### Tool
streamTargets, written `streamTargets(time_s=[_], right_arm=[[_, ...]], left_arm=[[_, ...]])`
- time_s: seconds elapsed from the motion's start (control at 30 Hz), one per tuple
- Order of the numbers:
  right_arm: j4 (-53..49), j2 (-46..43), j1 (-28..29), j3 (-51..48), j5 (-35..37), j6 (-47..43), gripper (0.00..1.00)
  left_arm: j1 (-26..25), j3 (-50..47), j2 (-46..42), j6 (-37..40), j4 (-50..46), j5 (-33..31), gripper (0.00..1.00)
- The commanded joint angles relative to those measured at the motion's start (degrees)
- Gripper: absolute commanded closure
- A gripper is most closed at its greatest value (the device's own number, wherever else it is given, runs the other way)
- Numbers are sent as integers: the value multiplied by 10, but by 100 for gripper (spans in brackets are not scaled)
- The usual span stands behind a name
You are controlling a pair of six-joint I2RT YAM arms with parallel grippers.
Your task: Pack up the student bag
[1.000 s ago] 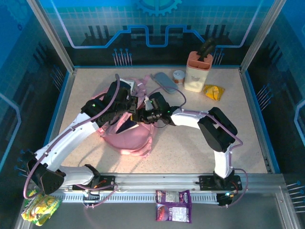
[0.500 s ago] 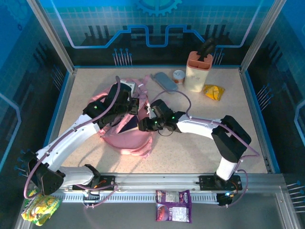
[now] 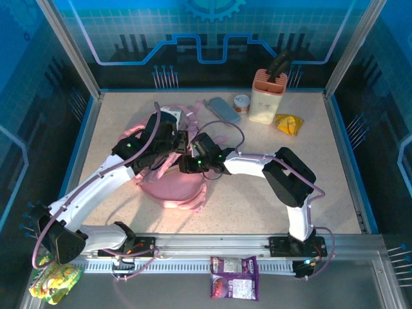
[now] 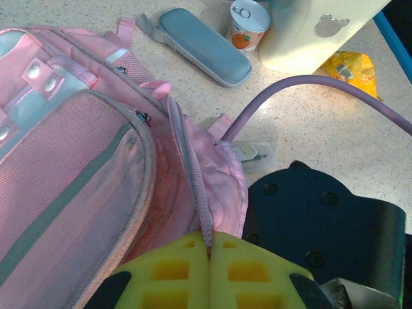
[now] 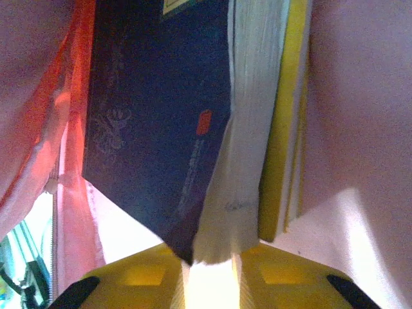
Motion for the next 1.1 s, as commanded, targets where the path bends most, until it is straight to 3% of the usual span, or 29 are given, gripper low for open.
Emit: streamTargets(time_s=[0.0,0.33,0.43,0.57,0.7,0.87,0.97,1.07], right_arm=[[39,-65,6,-51,31,-44,72],[-51,-289,-19,-219,125,-92,54],[-76,-331,-43,-240,109,-95,51],[-102,-376,-71,-254,80,-83,43],[-118,-379,-81,-251,44,-76,33],[-129,-353,-77,-240,12,-46,27],[-141,-334,-73,-233,4,-15,25],[-139,-319,-63,-231,-3,-9,23]], left_arm=[[-1,-1,-17,-17,45,21,100],[-1,-81,-39,-62,78,48,97],[-1,-117,-52,-83,96,74,81],[-1,-159,-92,-91,97,104,67],[6,-233,-182,-116,103,65,48],[50,-258,-249,-108,19,26,37],[95,-258,-264,-122,-40,-4,30],[155,-273,-269,-144,-59,8,27]])
